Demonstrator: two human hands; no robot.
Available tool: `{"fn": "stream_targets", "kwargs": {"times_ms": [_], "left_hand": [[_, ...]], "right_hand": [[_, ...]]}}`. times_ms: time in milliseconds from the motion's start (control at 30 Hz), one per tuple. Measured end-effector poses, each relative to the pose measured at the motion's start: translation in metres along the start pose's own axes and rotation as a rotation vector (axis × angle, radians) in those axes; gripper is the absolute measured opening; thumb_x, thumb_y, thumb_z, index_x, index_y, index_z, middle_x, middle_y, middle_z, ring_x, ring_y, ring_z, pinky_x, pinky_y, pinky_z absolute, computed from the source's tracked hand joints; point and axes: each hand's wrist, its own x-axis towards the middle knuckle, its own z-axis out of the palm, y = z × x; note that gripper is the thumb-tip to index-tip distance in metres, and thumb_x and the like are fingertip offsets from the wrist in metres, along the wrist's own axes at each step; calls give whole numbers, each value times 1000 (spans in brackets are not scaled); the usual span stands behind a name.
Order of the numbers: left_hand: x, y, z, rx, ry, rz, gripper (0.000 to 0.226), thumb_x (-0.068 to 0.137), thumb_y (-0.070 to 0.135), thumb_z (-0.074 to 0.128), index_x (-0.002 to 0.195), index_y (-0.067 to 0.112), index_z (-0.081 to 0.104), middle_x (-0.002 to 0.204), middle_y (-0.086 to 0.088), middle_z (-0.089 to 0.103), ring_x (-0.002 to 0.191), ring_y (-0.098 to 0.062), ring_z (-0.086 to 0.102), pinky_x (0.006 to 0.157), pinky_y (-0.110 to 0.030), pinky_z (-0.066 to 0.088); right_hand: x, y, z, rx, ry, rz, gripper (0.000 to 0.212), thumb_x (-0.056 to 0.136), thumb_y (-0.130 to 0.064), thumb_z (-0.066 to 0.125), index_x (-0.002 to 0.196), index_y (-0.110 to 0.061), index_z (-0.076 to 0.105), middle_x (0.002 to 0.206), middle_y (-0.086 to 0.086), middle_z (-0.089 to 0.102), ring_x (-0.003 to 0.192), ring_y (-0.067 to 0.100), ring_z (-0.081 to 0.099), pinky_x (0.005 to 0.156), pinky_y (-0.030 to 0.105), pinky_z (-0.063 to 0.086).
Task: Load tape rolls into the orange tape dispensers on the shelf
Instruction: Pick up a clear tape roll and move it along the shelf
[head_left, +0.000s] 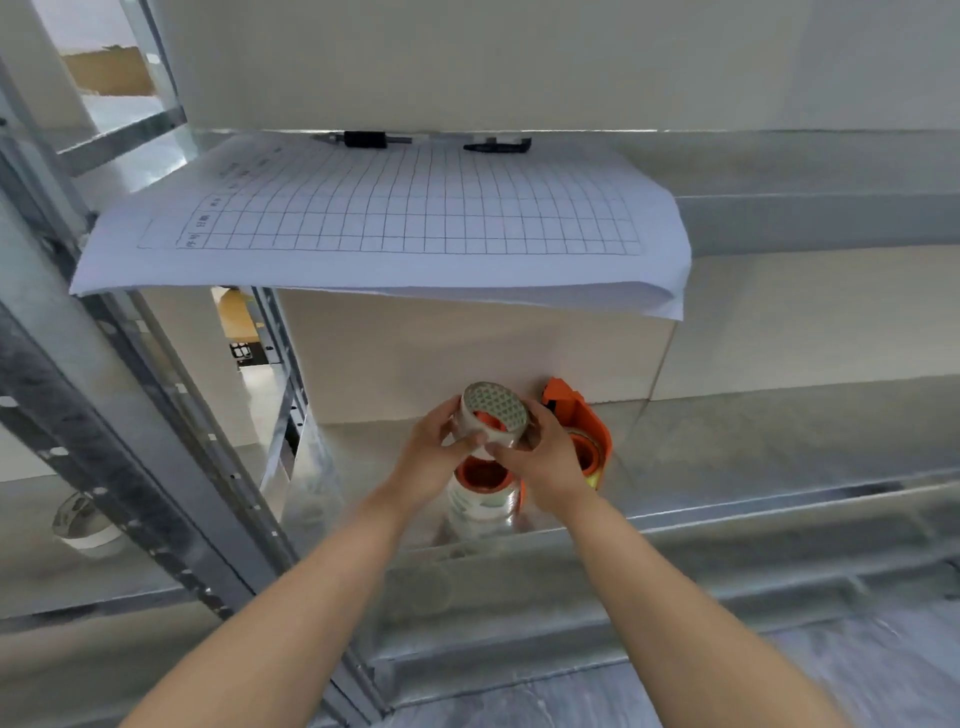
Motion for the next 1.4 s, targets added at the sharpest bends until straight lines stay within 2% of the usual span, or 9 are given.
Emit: {"fn": "stream_targets", "kwargs": {"times_ms": [67, 167, 300, 433, 600, 800, 900, 1033, 1400], "left_hand": [[9, 6, 21, -27, -40, -12, 50, 79, 3, 68, 126, 4, 51, 117, -7, 62, 107, -19, 59, 92, -24, 48], [20, 19, 57, -82, -144, -12, 40, 77, 3, 69, 115, 7, 56, 102, 2, 70, 92, -8, 64, 75, -13, 49], [38, 41, 114, -72, -346, 38, 35, 77, 10, 70, 110, 14, 61, 115, -9, 67, 99, -13, 63, 89, -27, 51], [41, 64, 186, -50, -449, 106, 48, 77, 9, 70, 122, 7, 53, 121, -5, 59, 107, -16, 58, 89, -24, 46], [26, 86, 269, -53, -569, 148, 50, 74, 1, 72, 120, -3, 52, 125, -17, 58, 114, -25, 56, 100, -32, 42], [0, 116, 357, -131, -657, 222, 46, 73, 3, 73, 115, 1, 55, 118, -11, 61, 105, -15, 56, 78, -4, 43], [-14, 122, 399, -193, -669, 235, 40, 70, 4, 76, 103, 15, 57, 113, -5, 64, 103, -12, 59, 87, -14, 46], [-26, 128, 450, -246, -690, 269, 38, 69, 8, 77, 97, 26, 57, 106, 7, 65, 104, -9, 60, 93, -25, 45], [-33, 156, 578, -335, -814, 258, 37, 71, 11, 77, 98, 29, 59, 109, 10, 66, 104, -2, 61, 88, -20, 49]], "right_hand": [[-2, -3, -23, -53, 73, -17, 50, 67, -3, 76, 98, -36, 53, 96, -19, 61, 87, -9, 63, 72, 6, 48], [-6, -10, -62, -121, 198, -42, 51, 63, 3, 76, 94, -31, 56, 87, -16, 62, 81, 3, 64, 69, 10, 50], [-20, -10, -124, -99, 341, 63, 72, 67, -7, 78, 129, -10, 43, 115, 0, 49, 104, 9, 52, 72, 3, 46], [-47, -5, -190, -131, 493, 118, 82, 67, -12, 79, 137, -11, 35, 133, 10, 41, 116, 15, 48, 98, 28, 44], [-89, -2, -264, -126, 639, 138, 85, 66, -9, 80, 137, -11, 35, 139, 11, 41, 123, 19, 47, 103, 42, 45], [-135, -7, -339, -173, 742, 65, 73, 67, -9, 77, 129, -21, 42, 126, 1, 43, 117, 14, 51, 88, 16, 46], [-159, -6, -378, -170, 769, 24, 75, 66, -6, 77, 130, -22, 41, 131, 1, 43, 121, 13, 48, 98, 28, 47], [-180, -8, -424, -204, 766, -43, 72, 66, -5, 76, 114, -46, 41, 126, -2, 47, 123, 14, 47, 102, 35, 45], [-199, 10, -528, -112, 934, -15, 78, 70, -1, 75, 137, -10, 36, 139, 9, 42, 127, 16, 46, 108, 40, 39]]}}
